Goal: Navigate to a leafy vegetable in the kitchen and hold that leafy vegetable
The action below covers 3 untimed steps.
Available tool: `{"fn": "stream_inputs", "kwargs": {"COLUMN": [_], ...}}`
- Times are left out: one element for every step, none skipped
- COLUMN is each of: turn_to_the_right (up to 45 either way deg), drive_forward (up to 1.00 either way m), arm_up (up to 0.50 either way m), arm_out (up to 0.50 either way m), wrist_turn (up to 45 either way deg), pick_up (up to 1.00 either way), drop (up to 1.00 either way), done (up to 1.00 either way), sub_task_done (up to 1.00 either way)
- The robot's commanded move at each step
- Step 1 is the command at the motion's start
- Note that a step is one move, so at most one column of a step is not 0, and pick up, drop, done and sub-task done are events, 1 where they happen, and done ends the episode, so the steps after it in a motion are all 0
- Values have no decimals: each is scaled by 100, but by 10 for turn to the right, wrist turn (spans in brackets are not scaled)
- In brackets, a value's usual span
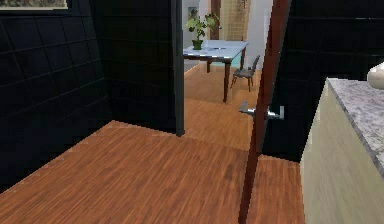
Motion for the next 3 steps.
{"fn": "stream_inputs", "kwargs": {"turn_to_the_right": [0,0,0], "drive_forward": [0,0,0], "arm_up": [0,0,0], "arm_out": [0,0,0], "wrist_turn": [450,450,360], "pick_up": [0,0,0], "drop": [0,0,0], "done": [0,0,0], "sub_task_done": [0,0,0]}}
